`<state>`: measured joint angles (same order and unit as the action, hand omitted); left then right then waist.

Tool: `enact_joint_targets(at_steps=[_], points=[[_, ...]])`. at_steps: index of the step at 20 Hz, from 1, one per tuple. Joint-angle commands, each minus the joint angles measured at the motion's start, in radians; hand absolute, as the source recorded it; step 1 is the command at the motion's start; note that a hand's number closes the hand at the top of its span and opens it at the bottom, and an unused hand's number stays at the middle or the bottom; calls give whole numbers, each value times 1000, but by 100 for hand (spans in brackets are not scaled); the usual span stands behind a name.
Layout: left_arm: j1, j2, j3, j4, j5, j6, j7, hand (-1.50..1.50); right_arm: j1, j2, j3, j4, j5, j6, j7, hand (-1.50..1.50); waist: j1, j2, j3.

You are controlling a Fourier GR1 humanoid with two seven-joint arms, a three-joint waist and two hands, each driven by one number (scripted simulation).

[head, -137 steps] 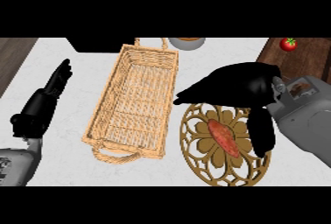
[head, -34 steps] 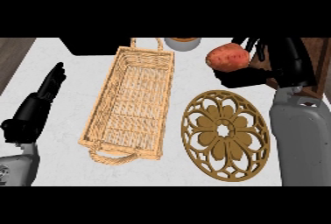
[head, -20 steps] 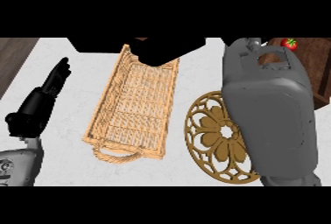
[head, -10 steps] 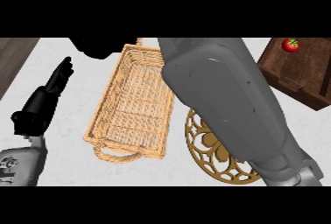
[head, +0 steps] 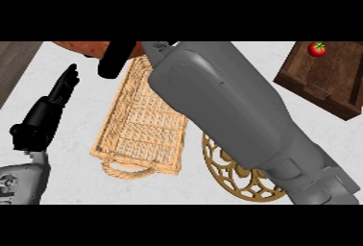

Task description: Pick the sweet potato from the placemat and place it in the basket

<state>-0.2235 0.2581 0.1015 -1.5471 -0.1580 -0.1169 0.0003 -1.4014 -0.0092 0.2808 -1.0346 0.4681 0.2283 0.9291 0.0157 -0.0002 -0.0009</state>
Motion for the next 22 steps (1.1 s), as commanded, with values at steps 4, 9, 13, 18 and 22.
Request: enact_joint_targets(at_steps=[4,9,13,18,22], points=[[-33,-2,13,11,0,7,28,0,-43,-10,58,53,37,170,-12,150,-11,0,0],[18,2,12,-26,3,-12,9,0,-40,-2,-62,140,-17,140,-110,-150,1,3,0],[-24,24,36,-1,16,-30,25,0,51,9,-19,31,-71,109,-77,-150,-10,0,1],[-24,-7,8,-1,-4,-9,26,0,-15,9,-135,43,-91,-124,-95,-150,-2,3,1],[17,0,28,-11,1,-6,-22,0,88,3,-174,-10,-43,-354,-125,-150,-7,2,1]])
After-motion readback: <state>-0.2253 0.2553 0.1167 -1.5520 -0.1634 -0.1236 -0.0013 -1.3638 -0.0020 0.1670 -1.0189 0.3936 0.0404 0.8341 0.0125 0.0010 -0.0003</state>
